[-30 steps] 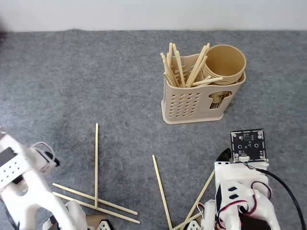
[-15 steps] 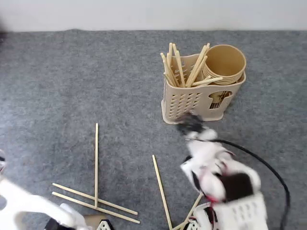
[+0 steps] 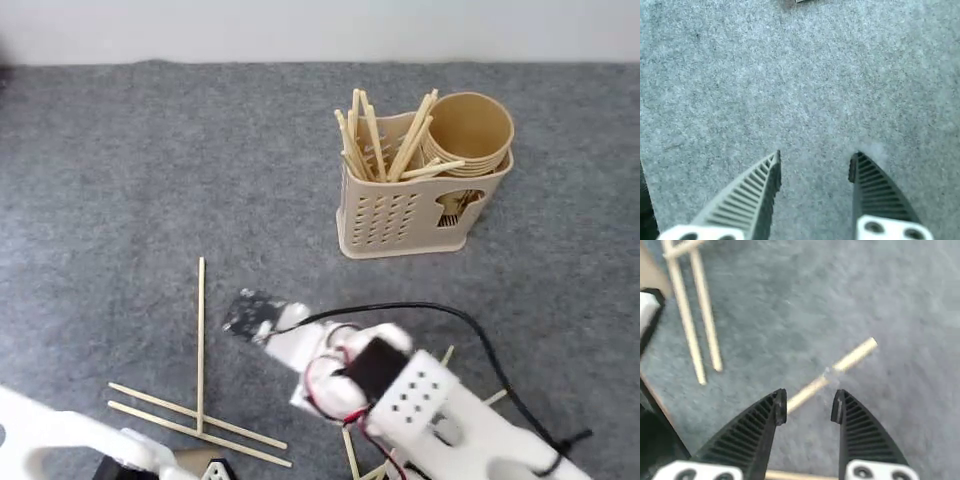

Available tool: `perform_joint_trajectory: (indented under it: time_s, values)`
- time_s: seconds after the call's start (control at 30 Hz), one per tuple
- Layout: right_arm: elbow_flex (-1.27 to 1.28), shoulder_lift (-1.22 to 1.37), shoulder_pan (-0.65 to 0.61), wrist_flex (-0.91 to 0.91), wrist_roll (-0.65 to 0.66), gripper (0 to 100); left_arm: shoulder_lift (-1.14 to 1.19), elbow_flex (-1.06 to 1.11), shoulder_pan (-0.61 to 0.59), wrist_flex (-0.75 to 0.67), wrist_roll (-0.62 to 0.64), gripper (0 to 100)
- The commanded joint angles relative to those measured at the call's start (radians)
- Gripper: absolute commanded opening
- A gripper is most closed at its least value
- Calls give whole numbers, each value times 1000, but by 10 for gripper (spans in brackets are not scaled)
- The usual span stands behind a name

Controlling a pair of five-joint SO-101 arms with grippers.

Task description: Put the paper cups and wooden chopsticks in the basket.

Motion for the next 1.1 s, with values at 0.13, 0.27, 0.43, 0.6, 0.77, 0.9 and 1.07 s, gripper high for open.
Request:
perform_joint_trajectory:
  time_s: [0.13,0.27,0.43,0.6,0.77,0.9,1.07]
  values:
    - [-71,194,-145,-239,-118,162,-21,-15,-8,-18,-6,217]
    - [-71,260,-163,-392,-249,162,-21,-13,-8,-18,-6,217]
    - [-71,314,-162,-565,-408,162,-21,-13,-8,-17,-6,217]
    - [-68,384,-159,-750,-473,162,-21,-13,-8,-12,-6,217]
    - [-86,518,-145,-885,-592,162,-21,-13,-8,-11,-6,217]
    - [-224,657,-130,-837,-652,162,-21,-12,-8,-9,-6,217]
    - [-476,863,-97,-697,-694,159,-21,1,-8,-11,-6,217]
